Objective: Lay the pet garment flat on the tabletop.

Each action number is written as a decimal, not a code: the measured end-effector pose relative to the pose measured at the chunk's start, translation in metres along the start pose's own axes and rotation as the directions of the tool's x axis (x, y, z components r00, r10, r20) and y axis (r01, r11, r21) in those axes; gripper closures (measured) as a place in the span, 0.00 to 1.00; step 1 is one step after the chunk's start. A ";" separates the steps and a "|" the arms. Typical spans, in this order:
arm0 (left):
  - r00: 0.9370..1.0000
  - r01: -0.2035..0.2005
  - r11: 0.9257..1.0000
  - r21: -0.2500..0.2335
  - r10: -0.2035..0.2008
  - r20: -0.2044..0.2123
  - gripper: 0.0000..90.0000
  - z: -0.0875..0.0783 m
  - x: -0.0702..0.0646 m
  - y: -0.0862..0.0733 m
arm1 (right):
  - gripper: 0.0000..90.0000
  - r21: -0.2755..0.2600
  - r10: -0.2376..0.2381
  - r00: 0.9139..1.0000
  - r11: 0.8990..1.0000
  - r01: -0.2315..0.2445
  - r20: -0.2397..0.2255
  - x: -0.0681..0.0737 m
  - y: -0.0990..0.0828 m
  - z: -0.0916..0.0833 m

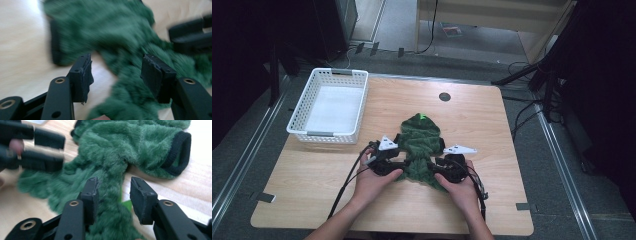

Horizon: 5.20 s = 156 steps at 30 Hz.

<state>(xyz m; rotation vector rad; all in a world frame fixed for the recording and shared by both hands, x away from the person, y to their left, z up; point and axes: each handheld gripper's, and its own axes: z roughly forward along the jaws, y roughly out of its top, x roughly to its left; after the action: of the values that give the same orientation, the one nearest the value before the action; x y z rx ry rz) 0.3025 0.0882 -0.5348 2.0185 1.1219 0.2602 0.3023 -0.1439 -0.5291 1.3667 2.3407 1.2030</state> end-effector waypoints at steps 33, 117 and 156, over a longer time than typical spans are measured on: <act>0.995 0.055 0.998 -0.035 -0.052 0.080 0.47 -0.055 0.031 -0.045 | 0.67 -0.101 0.028 0.998 0.995 -0.022 0.062 0.001 -0.025 -0.056; 0.977 0.181 0.923 -0.340 -0.208 -0.045 0.00 -0.175 0.131 -0.114 | 0.00 -0.232 0.152 0.949 0.969 -0.087 0.278 -0.077 -0.064 -0.113; 0.904 0.153 0.915 -0.373 -0.282 -0.321 0.00 -0.205 0.196 -0.157 | 0.00 -0.295 0.170 0.912 0.954 -0.056 0.374 -0.117 -0.093 -0.116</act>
<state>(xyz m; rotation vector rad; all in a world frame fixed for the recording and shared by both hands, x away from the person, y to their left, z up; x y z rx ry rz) 0.2132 0.3993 -0.5498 1.5540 1.4175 0.6908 0.2486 -0.3243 -0.5460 1.4962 1.7647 1.1072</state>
